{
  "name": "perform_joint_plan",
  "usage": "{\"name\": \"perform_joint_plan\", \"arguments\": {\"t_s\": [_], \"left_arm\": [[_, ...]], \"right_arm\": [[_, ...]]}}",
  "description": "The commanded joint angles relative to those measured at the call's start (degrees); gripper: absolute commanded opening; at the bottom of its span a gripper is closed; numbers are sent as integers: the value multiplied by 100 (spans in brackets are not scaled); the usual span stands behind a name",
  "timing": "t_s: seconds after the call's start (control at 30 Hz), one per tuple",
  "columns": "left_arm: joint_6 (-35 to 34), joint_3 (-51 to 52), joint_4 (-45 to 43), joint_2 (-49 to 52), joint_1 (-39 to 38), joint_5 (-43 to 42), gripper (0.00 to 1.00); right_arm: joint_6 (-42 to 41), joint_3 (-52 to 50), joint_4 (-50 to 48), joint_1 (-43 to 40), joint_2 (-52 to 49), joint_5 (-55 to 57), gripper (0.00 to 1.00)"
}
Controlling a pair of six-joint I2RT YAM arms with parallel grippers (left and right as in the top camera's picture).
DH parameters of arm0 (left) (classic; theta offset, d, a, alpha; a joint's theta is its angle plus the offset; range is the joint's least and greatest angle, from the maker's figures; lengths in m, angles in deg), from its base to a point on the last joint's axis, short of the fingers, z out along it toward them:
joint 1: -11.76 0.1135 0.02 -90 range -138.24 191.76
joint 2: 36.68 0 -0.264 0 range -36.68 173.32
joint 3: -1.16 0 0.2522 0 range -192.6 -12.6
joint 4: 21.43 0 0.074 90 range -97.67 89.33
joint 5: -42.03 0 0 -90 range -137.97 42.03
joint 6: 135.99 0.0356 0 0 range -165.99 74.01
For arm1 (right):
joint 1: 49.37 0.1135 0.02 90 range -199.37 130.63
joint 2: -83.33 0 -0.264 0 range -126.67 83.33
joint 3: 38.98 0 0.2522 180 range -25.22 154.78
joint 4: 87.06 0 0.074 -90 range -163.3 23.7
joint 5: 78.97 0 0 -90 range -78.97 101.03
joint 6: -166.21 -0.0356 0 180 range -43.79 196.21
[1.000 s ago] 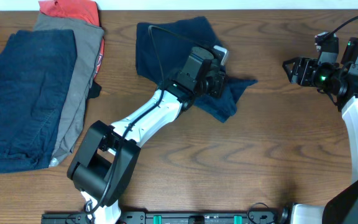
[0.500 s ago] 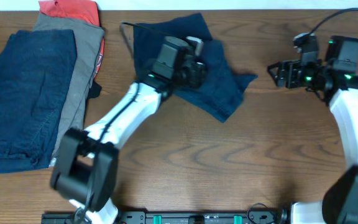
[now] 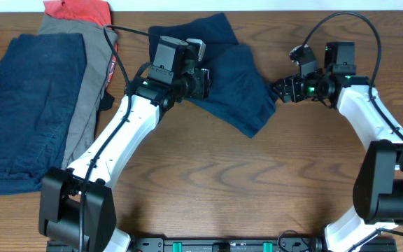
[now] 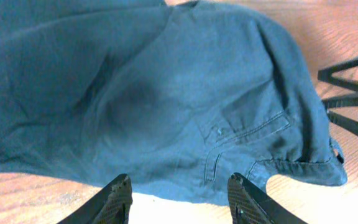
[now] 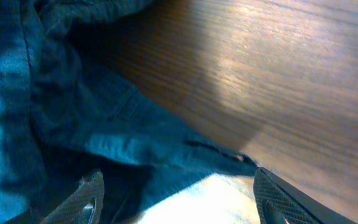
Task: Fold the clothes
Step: 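Grasp the shorts edge with the right gripper and lift it up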
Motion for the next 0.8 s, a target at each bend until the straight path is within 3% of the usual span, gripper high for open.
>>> {"name": "perform_joint_plan", "arguments": {"t_s": [0.0,0.13,0.33,0.47,0.53,0.67,0.77], "left_arm": [[142,-52,87,-20,11,-52,52],[260,-52,142,-20,11,-52,52],[448,-52,289,-20,11,-50,52],[531,-52,304,-17,11,-48,52],[531,-52,304,-17,11,-48,52],[531,-52,304,-17,11,-50,52],[531,-52,304,-17,11,-50,52]], "right_arm": [[223,87,-168,133,-164,37,73],[404,87,-507,232,-409,140,73],[1515,87,-424,282,-597,188,85],[1790,87,-520,282,-654,188,82],[1788,87,-625,282,-719,186,73],[1635,87,-750,282,-905,72,24],[1292,87,-752,282,-970,-31,4]]}}
